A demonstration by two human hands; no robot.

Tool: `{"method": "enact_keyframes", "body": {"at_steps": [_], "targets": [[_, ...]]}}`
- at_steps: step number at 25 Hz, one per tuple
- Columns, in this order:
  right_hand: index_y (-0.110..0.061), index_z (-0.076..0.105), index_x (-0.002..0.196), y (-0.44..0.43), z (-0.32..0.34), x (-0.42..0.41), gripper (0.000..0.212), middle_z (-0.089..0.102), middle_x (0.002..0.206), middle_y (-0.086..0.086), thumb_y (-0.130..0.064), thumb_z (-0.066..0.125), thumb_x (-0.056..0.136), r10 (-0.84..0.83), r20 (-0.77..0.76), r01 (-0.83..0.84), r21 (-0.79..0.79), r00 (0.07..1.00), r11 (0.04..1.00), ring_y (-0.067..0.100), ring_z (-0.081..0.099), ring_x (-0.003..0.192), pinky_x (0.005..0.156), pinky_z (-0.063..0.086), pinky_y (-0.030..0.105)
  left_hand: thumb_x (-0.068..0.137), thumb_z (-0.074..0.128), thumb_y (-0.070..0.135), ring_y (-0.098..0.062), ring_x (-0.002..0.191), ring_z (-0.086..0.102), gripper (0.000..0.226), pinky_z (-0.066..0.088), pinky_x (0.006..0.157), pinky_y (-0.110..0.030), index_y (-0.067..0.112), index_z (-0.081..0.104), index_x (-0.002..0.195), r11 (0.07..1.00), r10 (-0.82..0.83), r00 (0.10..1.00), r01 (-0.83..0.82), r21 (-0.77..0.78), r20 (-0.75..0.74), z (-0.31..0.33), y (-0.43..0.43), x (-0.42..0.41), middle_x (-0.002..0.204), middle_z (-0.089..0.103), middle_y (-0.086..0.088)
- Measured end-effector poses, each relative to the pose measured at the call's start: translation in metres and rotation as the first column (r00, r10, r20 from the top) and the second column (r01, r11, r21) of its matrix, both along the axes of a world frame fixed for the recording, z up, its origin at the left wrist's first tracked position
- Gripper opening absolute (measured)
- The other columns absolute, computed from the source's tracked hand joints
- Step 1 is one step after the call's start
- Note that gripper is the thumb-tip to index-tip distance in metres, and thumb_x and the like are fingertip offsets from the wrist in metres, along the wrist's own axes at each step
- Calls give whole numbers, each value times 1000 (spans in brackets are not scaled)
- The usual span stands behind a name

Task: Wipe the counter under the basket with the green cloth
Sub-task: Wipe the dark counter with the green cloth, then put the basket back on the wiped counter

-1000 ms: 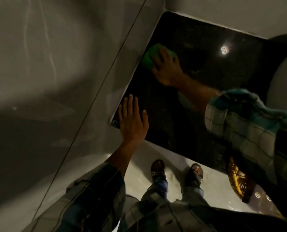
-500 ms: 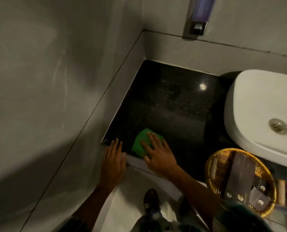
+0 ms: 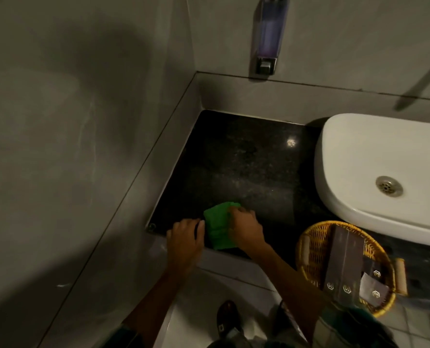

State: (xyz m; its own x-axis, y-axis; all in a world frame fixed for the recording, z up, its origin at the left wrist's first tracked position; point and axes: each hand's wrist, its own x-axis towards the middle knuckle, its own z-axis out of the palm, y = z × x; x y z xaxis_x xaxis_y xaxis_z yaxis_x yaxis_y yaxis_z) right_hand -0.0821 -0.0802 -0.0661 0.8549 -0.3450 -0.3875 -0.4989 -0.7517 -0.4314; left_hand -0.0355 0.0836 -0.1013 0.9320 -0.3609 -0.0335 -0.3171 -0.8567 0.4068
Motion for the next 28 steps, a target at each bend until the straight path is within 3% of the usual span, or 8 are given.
{"method": "enact_keyframes", "body": {"at_steps": [3,6,10,15,19,23,26,28], "targets": [[-13,41,132,-18,-4,-2,58,46,132,15,-40,61,85,-250,-3,250,29,968,968,36,47,122,93,48,48,94,36,48,-32,93,62,48,47,74,-36,12,67,101,988,32,968,-69,-139,-250,10,-21,2,101,68,-14],[-19,52,123,-13,-10,-1,71,59,124,10,-62,63,68,-306,-143,335,287,941,898,31,57,113,95,50,46,93,52,35,-27,92,63,32,45,73,-30,10,64,109,918,72,871,-248,-310,-486,11,-28,1,105,68,-16],[-23,56,110,-42,-1,15,48,67,109,4,-44,72,70,-557,-33,483,543,830,687,20,63,95,87,53,39,84,64,34,-32,97,66,12,56,84,-55,27,62,94,756,-11,789,-396,-521,-615,20,-62,31,107,68,-16],[-16,47,114,-127,30,61,38,56,114,15,-22,67,82,-582,299,444,418,756,792,28,56,99,88,48,36,84,66,19,-25,89,63,23,59,73,-43,19,50,101,721,-114,820,-320,-614,-561,49,-159,93,98,60,-8],[-12,56,125,-152,18,71,36,46,134,22,-18,53,90,-423,118,382,267,898,885,37,53,117,100,43,34,90,53,13,-29,116,58,29,47,102,-41,9,62,118,901,-187,843,-57,-430,-504,28,-201,104,127,62,-16],[-22,32,145,-138,27,56,62,19,153,23,-15,51,87,-210,-56,216,145,976,966,42,32,136,113,32,46,92,49,18,-34,140,32,47,27,116,-39,15,43,139,968,-230,888,168,-185,-398,32,-198,99,153,33,-18],[-18,55,125,-126,63,4,40,58,121,16,-13,55,86,-331,298,282,196,895,939,32,60,106,94,49,38,88,56,15,-29,129,46,38,32,109,-31,12,56,126,943,-224,953,159,-293,-203,53,-175,78,139,51,-16],[-20,64,101,-124,85,-66,15,69,91,4,-15,58,88,-469,407,423,204,784,883,20,66,80,76,52,33,86,61,14,-20,108,62,25,41,95,-22,13,67,110,900,-299,911,169,-403,-285,63,-152,37,116,68,-9]]}}
